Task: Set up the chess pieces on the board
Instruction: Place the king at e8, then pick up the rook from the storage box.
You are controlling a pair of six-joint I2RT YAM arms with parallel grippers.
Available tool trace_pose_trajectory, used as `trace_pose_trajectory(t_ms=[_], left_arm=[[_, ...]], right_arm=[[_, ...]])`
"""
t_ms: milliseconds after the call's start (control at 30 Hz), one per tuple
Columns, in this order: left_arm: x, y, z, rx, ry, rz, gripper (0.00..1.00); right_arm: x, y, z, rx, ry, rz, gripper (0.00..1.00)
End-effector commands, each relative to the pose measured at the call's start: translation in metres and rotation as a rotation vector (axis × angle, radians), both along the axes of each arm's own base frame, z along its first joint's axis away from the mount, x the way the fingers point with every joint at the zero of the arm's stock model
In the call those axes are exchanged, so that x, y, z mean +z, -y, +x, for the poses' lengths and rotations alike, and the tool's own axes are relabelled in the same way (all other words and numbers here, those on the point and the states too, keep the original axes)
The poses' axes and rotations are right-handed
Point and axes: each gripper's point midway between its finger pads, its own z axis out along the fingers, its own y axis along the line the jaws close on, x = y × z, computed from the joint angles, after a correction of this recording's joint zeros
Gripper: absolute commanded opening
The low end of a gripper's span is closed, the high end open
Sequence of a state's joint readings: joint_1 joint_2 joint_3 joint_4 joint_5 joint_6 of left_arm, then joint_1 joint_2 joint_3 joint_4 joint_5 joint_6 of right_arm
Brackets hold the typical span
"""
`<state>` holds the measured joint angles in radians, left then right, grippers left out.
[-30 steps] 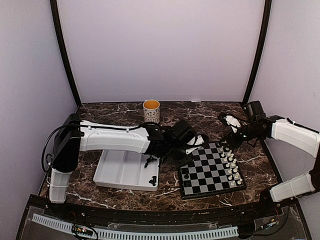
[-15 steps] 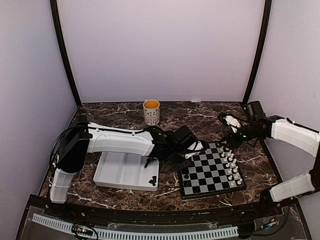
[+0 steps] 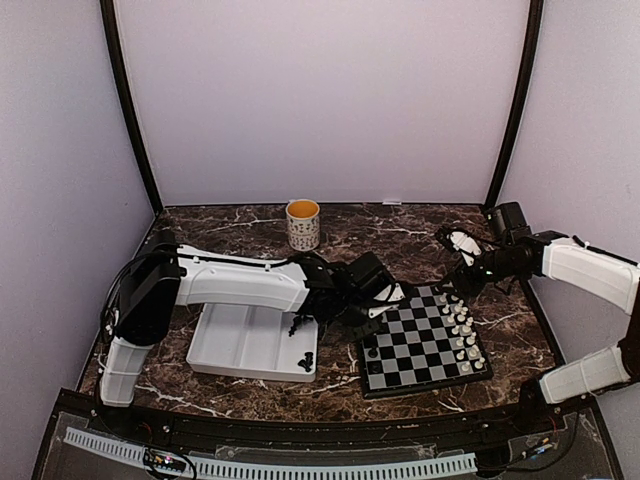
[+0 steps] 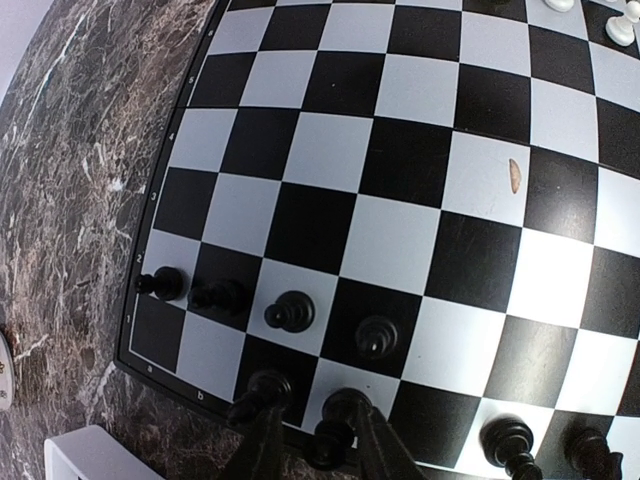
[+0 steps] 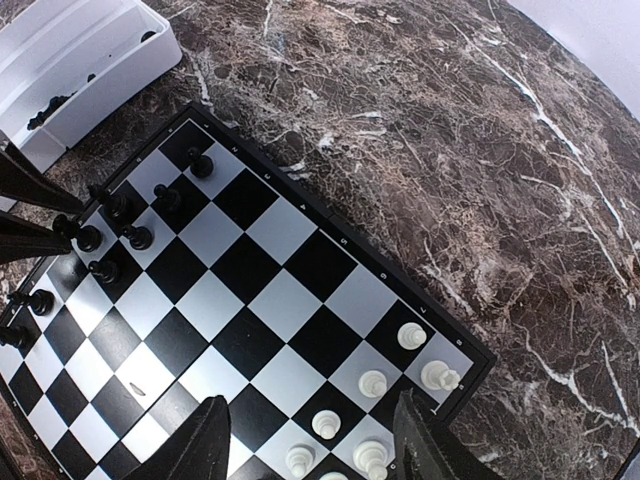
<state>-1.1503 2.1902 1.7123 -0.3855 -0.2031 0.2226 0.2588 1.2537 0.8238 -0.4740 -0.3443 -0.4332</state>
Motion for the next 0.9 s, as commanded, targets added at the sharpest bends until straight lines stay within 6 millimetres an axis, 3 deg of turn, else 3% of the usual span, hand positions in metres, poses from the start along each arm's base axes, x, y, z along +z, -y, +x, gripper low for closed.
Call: trace_pose_trajectory(t_ms=[0, 200, 300, 500, 600, 667, 800, 867], left_arm=[[0.006, 0.000, -0.003, 0.002, -0.007, 0.006, 0.29], [0.024, 0.005, -0.005, -0.006, -0.015, -0.039, 0.31], [0.043, 0.005, -0.009, -0.016, -0.020, -0.072, 0.31], [0.102, -0.005, -0.014, -0.017, -0.001, -0.187, 0.31], [0.120, -0.032, 0.003, 0.075, -0.027, -0.241, 0.32], [0.119, -0.055, 0.019, 0.158, -0.058, -0.250, 0.32], [0.094, -0.107, 0.055, 0.364, -0.178, -0.225, 0.28], [0.080, -0.119, 0.061, 0.388, -0.232, -0.202, 0.24]], right_arm=[[-0.001, -0.001, 0.002, 0.008, 0.002, 0.011, 0.58], [-0.001, -0.001, 0.001, 0.009, 0.001, 0.012, 0.58], [-0.001, -0.001, 0.002, 0.009, 0.001, 0.012, 0.58], [-0.001, -0.002, 0.001, 0.011, -0.003, 0.014, 0.59], [-0.001, -0.002, 0.001, 0.011, -0.002, 0.013, 0.59], [-0.002, -0.002, 0.001, 0.011, -0.004, 0.014, 0.59], [-0.004, -0.003, 0.001, 0.014, -0.012, 0.014, 0.59], [-0.004, -0.003, 0.002, 0.015, -0.016, 0.013, 0.59]])
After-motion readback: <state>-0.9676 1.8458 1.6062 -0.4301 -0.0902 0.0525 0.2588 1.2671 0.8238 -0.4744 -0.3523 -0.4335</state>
